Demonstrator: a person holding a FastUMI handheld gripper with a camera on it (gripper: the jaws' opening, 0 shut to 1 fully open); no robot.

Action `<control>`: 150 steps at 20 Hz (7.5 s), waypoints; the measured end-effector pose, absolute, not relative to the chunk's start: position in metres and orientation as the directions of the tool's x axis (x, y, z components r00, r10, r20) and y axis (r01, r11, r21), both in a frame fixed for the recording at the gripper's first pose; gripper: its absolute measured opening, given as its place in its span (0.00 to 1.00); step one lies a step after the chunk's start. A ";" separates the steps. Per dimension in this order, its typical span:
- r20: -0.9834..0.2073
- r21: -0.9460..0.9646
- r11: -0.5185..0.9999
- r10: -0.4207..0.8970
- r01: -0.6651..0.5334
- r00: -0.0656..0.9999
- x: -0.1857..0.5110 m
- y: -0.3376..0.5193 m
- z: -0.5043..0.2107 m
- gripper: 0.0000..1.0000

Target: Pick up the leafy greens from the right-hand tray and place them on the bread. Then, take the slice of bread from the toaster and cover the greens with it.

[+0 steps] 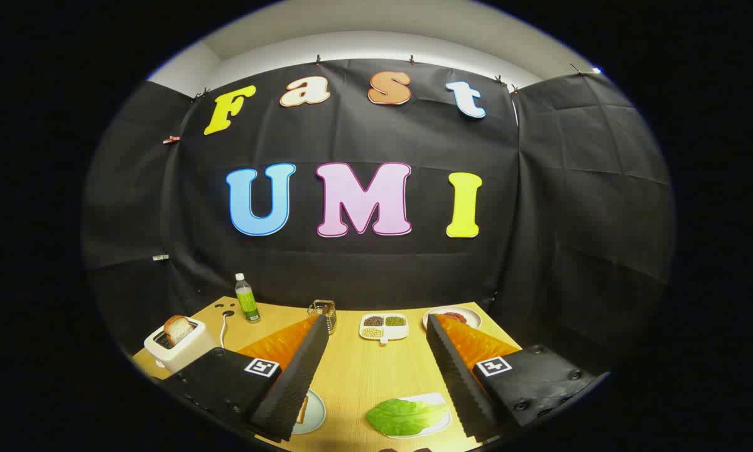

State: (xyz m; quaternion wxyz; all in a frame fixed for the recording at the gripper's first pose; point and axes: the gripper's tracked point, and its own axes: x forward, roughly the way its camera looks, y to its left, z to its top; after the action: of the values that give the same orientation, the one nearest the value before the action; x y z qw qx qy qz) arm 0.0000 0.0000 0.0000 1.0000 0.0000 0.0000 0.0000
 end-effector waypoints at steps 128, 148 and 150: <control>-0.599 -0.113 0.834 0.377 -0.540 0.707 0.032 0.244 -0.237 1.00; -0.416 -0.114 0.722 0.589 -0.682 0.693 0.046 0.433 -0.148 1.00; -0.430 -0.127 0.731 0.568 -0.670 0.702 0.055 0.438 -0.158 0.96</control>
State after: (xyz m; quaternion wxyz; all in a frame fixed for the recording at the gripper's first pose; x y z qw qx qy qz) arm 0.0550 0.4381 -0.1579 0.9120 -0.1384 0.1842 0.3394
